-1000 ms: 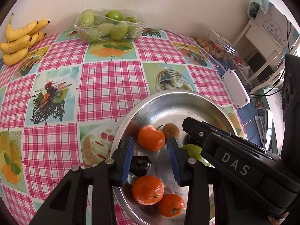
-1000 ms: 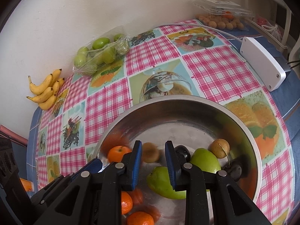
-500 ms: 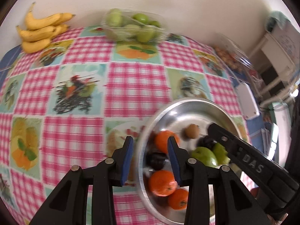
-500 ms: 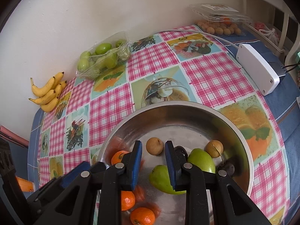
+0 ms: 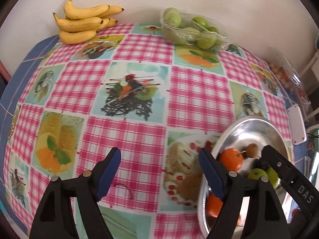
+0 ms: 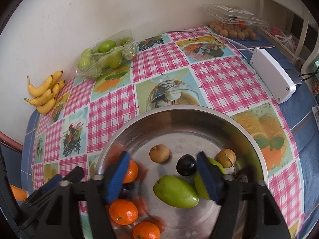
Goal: Organize fruits
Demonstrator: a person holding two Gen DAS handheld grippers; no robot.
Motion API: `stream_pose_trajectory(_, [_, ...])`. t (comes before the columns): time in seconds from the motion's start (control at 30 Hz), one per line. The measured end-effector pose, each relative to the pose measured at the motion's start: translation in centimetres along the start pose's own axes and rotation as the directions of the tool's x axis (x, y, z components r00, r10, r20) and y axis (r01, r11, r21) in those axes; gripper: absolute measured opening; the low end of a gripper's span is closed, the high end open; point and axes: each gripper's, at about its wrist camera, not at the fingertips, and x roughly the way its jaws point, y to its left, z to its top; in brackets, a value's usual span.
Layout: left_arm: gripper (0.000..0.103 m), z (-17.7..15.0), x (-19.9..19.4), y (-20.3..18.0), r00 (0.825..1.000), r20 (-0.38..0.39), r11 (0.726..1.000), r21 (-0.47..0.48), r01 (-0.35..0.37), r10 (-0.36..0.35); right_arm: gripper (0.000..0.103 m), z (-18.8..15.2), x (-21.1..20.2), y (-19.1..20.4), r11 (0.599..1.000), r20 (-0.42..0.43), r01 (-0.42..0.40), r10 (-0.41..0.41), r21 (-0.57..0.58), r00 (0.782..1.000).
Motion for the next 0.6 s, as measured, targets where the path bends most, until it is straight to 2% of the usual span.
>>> stream_pose_trajectory(0.17, [0.084, 0.0, 0.6, 0.8, 1.000, -0.002, 1.000, -0.021, -0.022, 0.022, 0.085, -0.2, 0.4, 0.3, 1.000, -0.007, 0.006, -0.006, -0.024, 1.000])
stream_pose_trajectory(0.23, [0.092, 0.0, 0.7, 1.1, 0.999, 0.000, 0.999, -0.025, -0.032, 0.032, 0.089, -0.2, 0.4, 0.4, 1.000, -0.006, 0.006, -0.006, -0.031, 1.000])
stream_pose_trajectory(0.4, [0.092, 0.0, 1.1, 1.6, 0.998, 0.001, 0.998, -0.028, -0.064, 0.064, 0.103, -0.3, 0.5, 0.7, 0.999, 0.005, 0.007, -0.007, -0.048, 1.000])
stream_pose_trajectory(0.6, [0.093, -0.1, 1.7, 2.1, 0.999, -0.007, 0.998, -0.027, -0.053, 0.053, 0.103, -0.5, 0.7, 1.1, 0.997, 0.009, 0.013, -0.012, -0.073, 1.000])
